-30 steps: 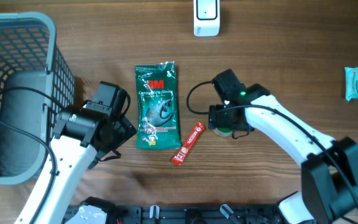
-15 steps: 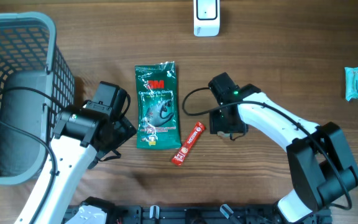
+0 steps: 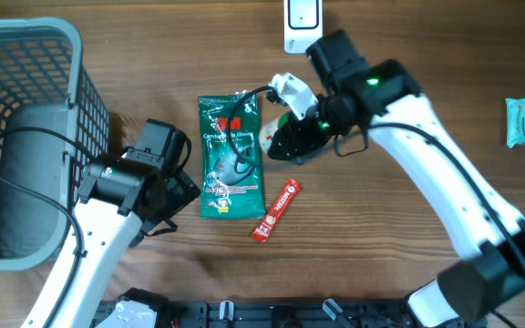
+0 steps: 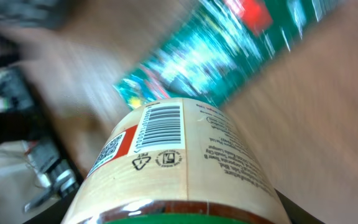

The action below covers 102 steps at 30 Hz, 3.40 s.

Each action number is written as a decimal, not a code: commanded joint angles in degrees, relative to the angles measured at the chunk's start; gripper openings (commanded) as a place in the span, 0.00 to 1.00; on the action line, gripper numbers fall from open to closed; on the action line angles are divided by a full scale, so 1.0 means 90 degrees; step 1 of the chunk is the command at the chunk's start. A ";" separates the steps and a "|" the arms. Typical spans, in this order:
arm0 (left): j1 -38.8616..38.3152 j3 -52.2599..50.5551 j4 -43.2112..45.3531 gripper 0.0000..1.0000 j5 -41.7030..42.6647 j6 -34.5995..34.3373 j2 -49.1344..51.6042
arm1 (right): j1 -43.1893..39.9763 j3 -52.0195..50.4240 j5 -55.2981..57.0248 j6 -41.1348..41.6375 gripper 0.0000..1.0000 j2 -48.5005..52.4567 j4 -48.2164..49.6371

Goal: Scan the item barcode
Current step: 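Swing the jar up and hold its barcode over the white scanner, then carry the jar to the right edge and set it down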

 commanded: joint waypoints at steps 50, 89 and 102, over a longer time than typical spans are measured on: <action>-0.0029 -0.0005 0.0000 1.00 -0.0017 -0.0107 0.0000 | -0.1724 0.0301 -0.2834 1.4894 0.43 0.4114 1.2723; -0.0029 -0.0005 -0.0002 1.00 -0.0017 -0.0107 0.0000 | -0.2040 0.3325 -0.2336 1.4763 0.35 0.6365 1.2828; -0.0029 -0.0005 -0.0002 1.00 -0.0017 -0.0107 0.0000 | -0.2392 0.3500 -0.2076 0.8378 0.27 0.3653 0.5418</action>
